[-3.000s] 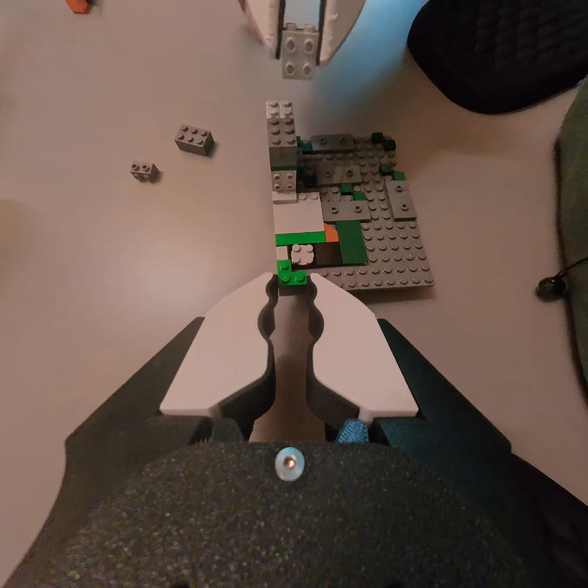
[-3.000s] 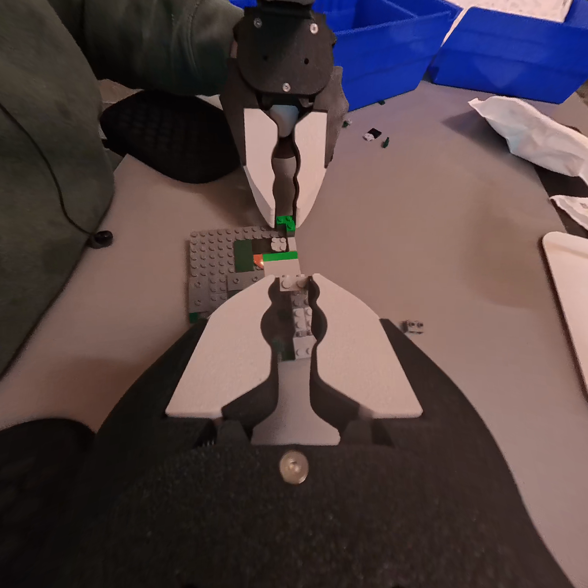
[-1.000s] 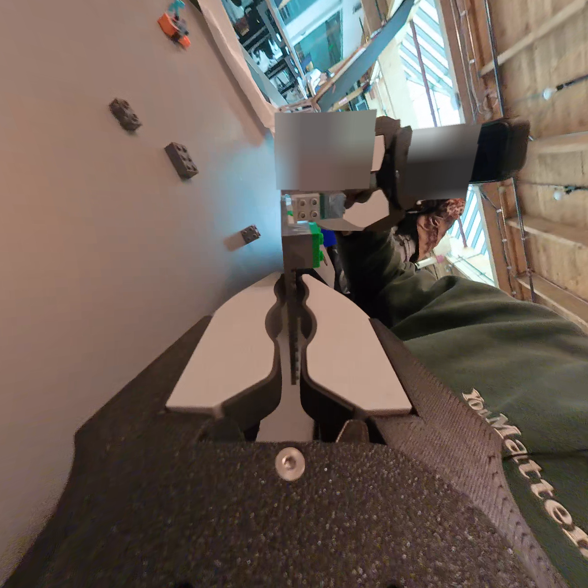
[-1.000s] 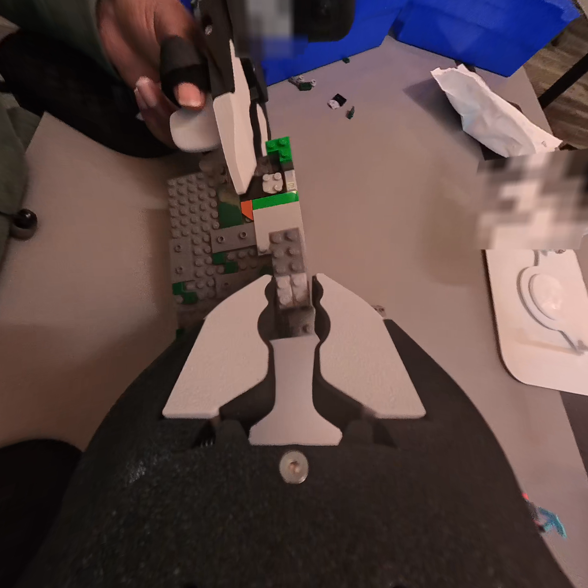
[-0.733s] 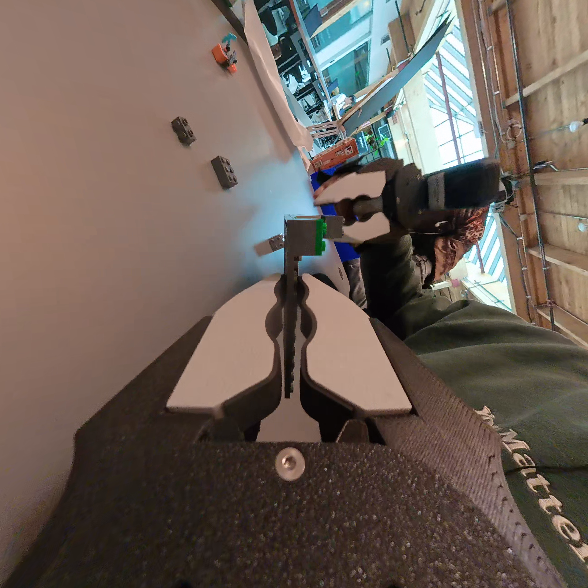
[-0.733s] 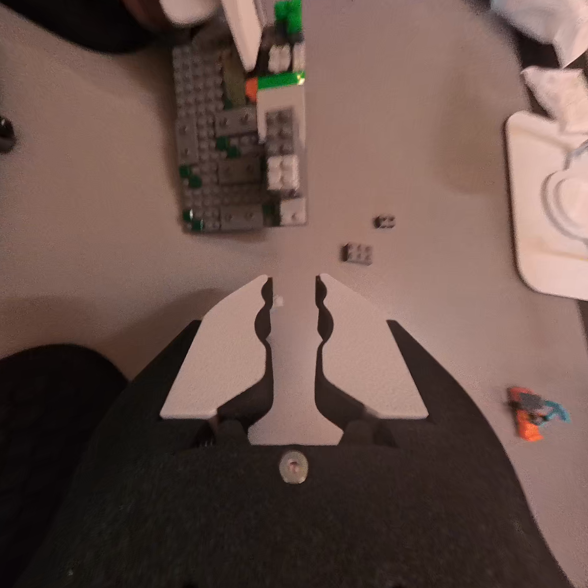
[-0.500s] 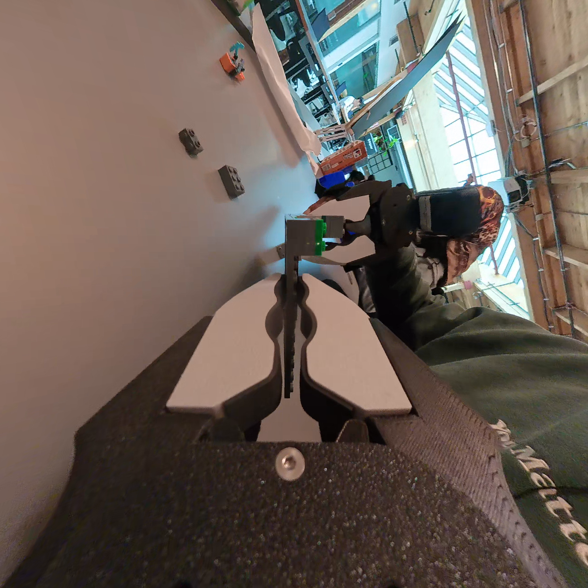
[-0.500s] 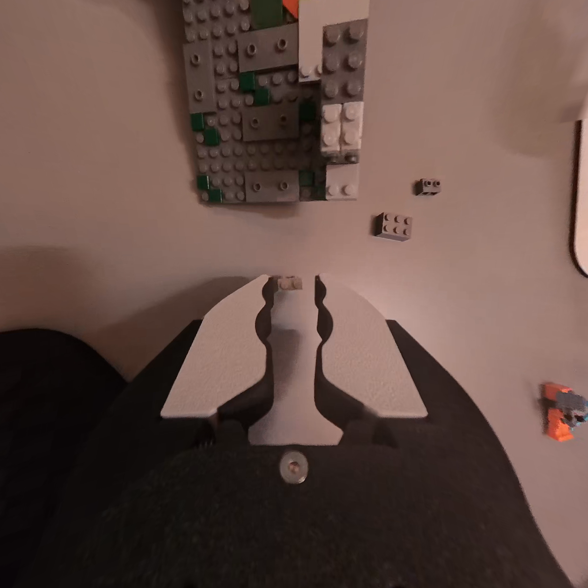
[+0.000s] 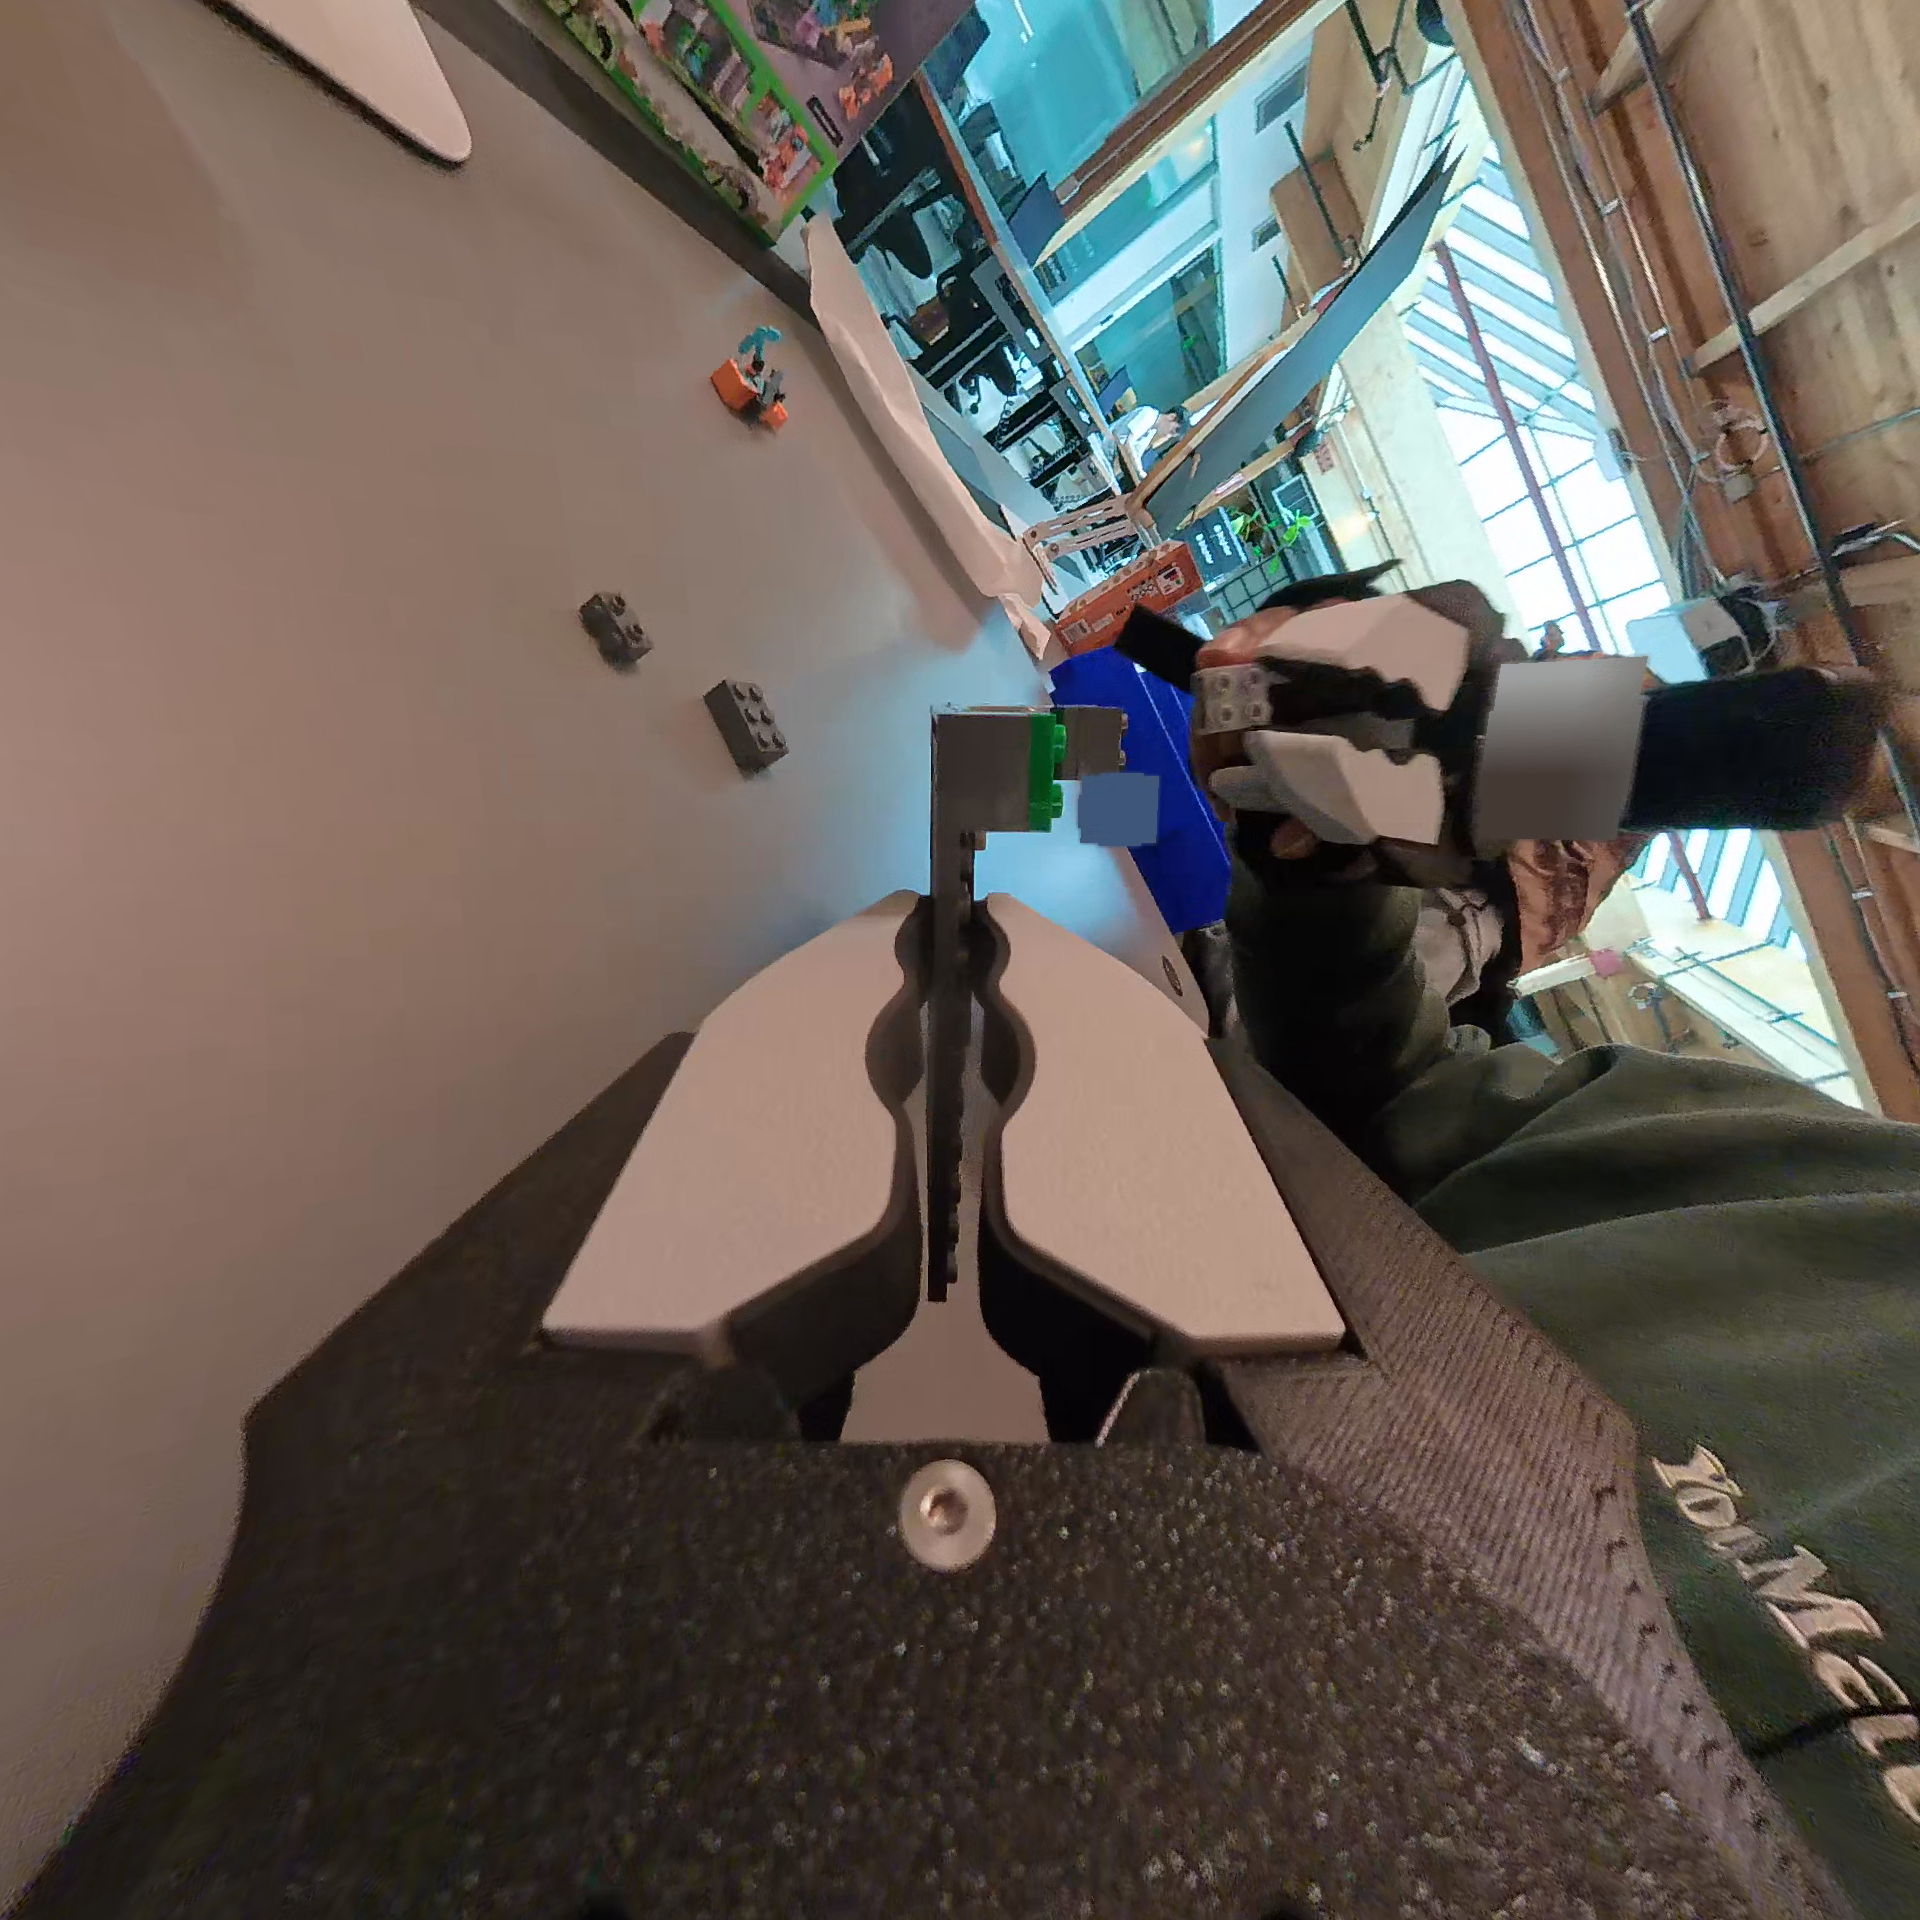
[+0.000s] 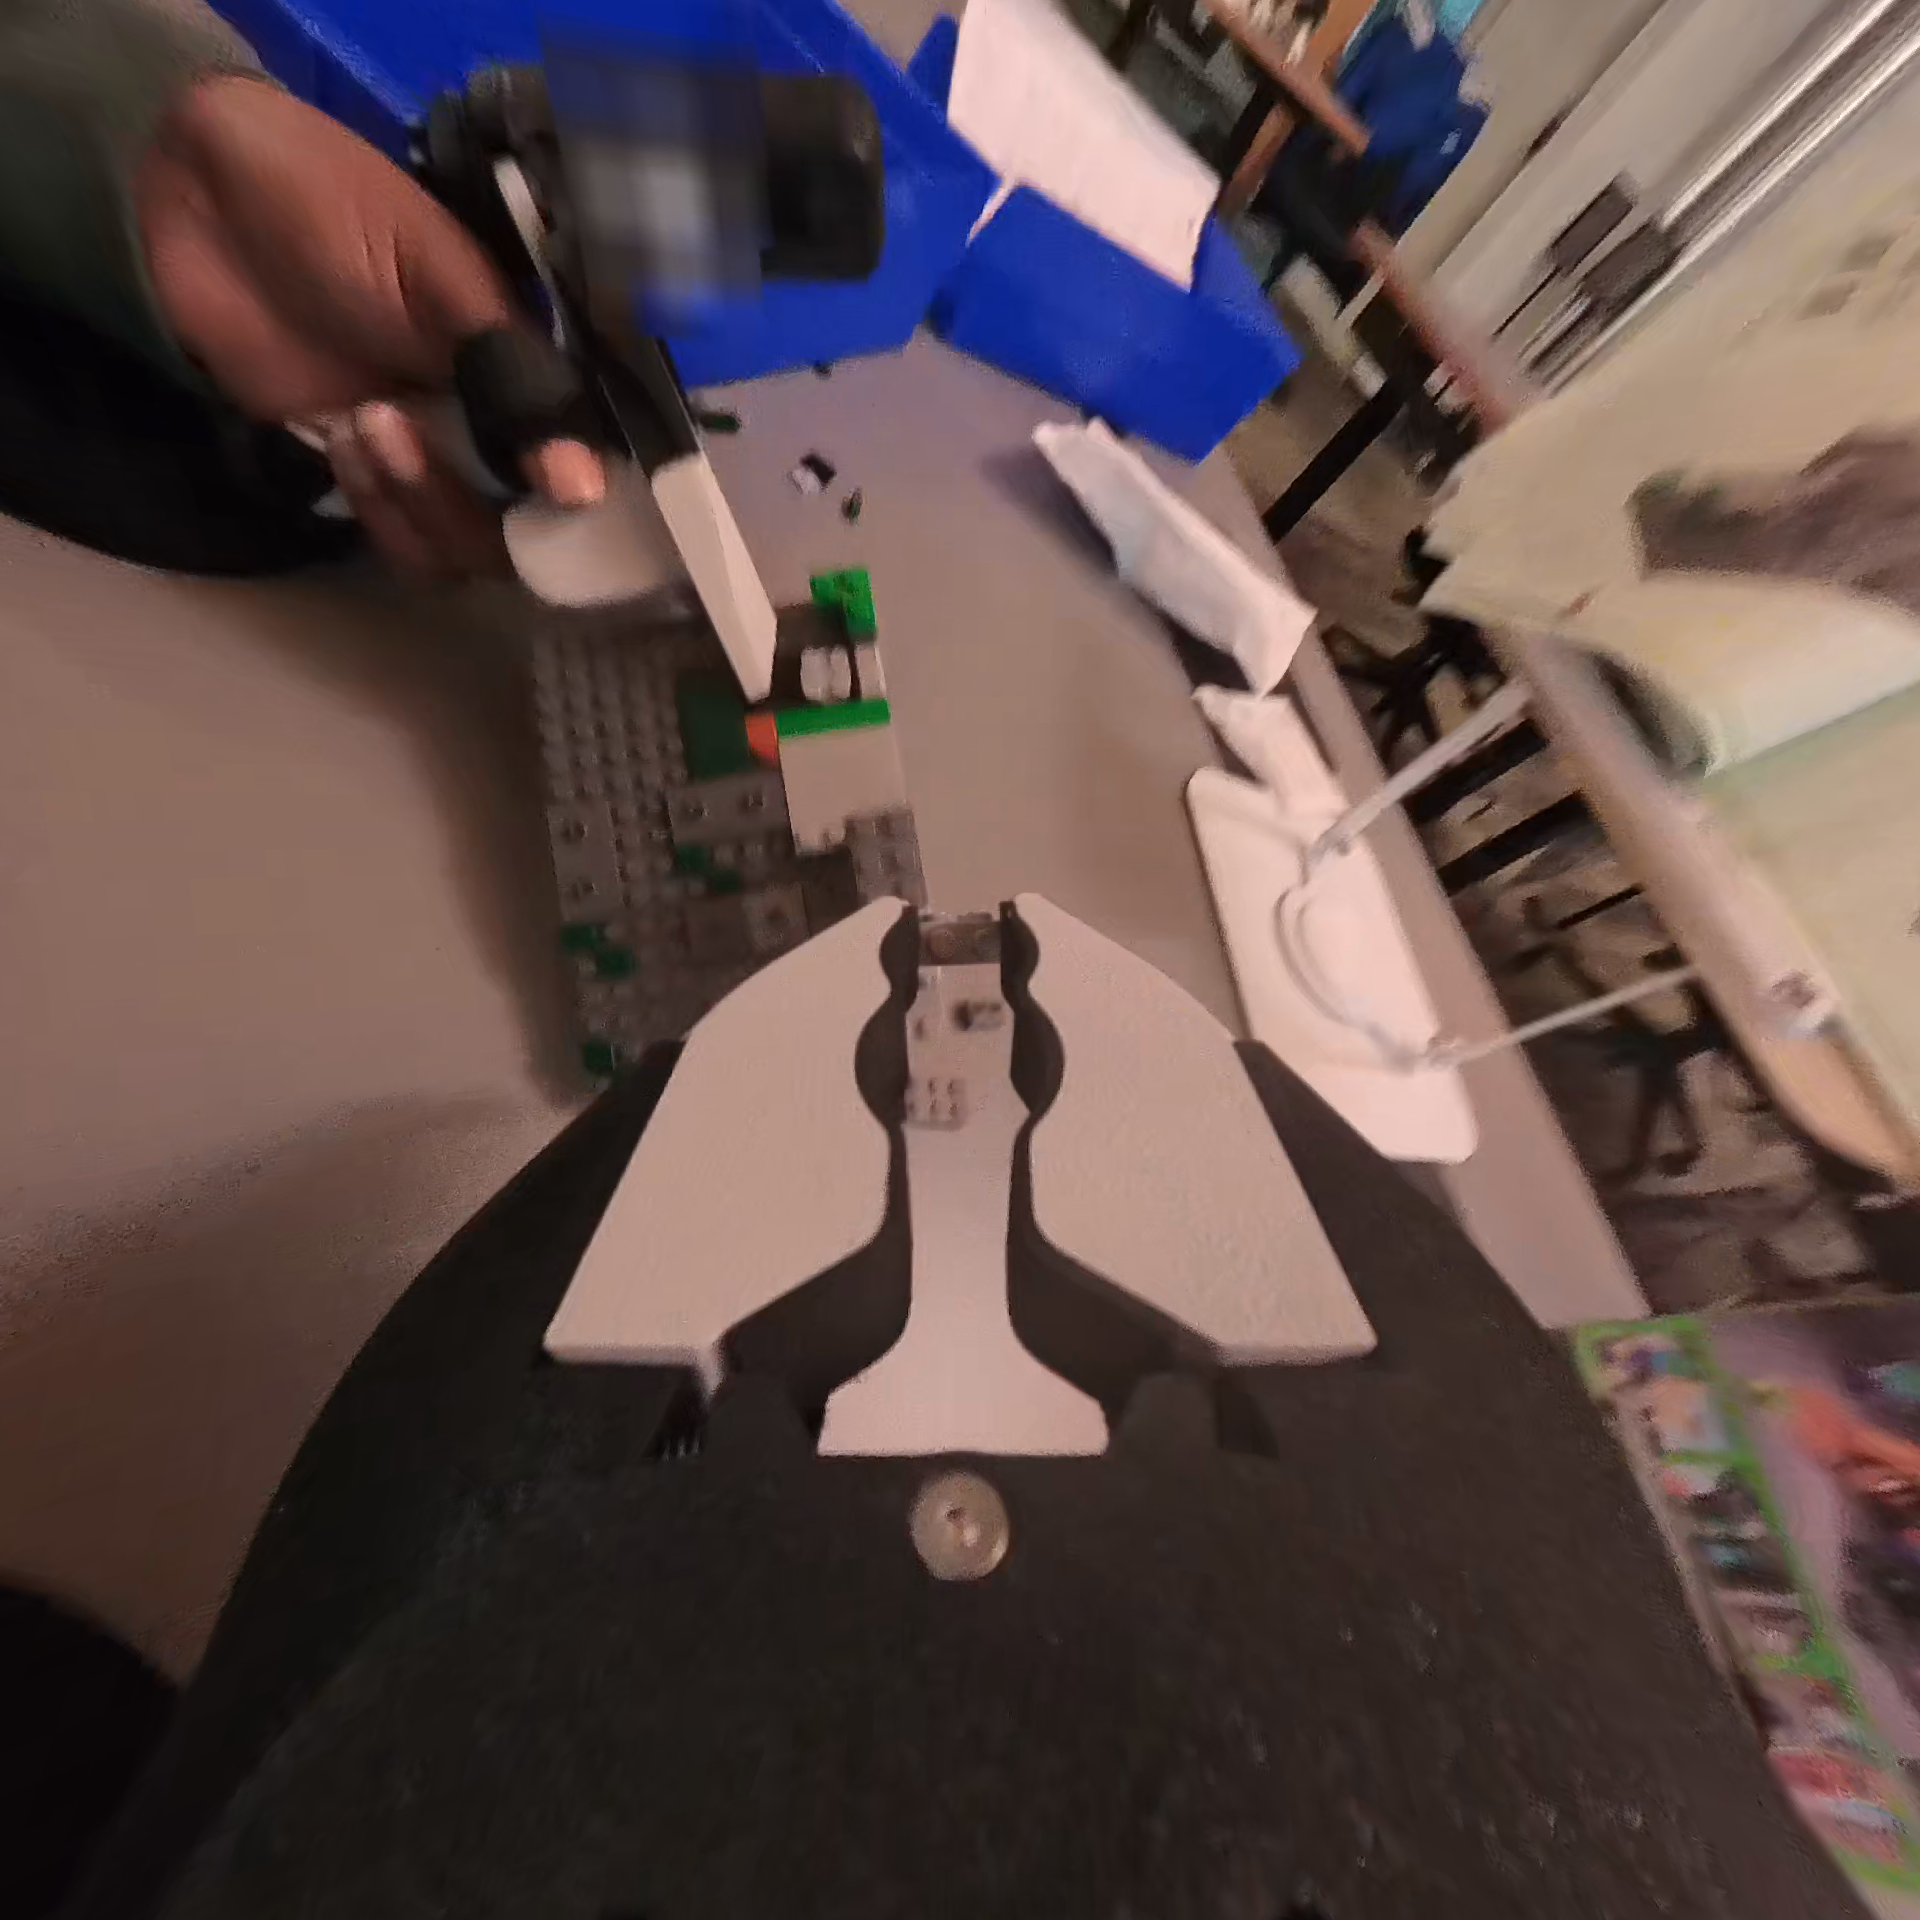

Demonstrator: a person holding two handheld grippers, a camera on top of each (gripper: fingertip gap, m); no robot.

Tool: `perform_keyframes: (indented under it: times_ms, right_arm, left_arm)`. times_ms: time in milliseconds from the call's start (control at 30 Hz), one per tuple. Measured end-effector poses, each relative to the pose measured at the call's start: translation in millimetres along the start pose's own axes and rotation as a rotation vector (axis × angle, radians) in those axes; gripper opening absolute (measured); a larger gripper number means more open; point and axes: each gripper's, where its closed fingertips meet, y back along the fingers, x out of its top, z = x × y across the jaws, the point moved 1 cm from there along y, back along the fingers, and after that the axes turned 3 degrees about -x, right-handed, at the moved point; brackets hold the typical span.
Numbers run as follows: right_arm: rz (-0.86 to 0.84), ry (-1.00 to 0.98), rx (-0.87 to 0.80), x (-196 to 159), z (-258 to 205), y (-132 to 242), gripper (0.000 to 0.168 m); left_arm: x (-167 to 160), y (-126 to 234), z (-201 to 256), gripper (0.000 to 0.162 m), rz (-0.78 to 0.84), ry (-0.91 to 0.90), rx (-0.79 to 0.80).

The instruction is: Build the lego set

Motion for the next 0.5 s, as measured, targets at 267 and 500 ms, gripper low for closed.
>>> perform_keyframes:
  times_ms: [267,500]
  right_arm:
    - [0.025,0.091,-0.036,15,-15,-18,0.015]
    - [-0.022,0.041,0.016,3,-21,-14,0.015]
  left_arm:
    - [2,0,10,0.006,0.015,-0.047,-0.002]
    - [-13,0,-3,0.006,-0.067,-0.027,0.042]
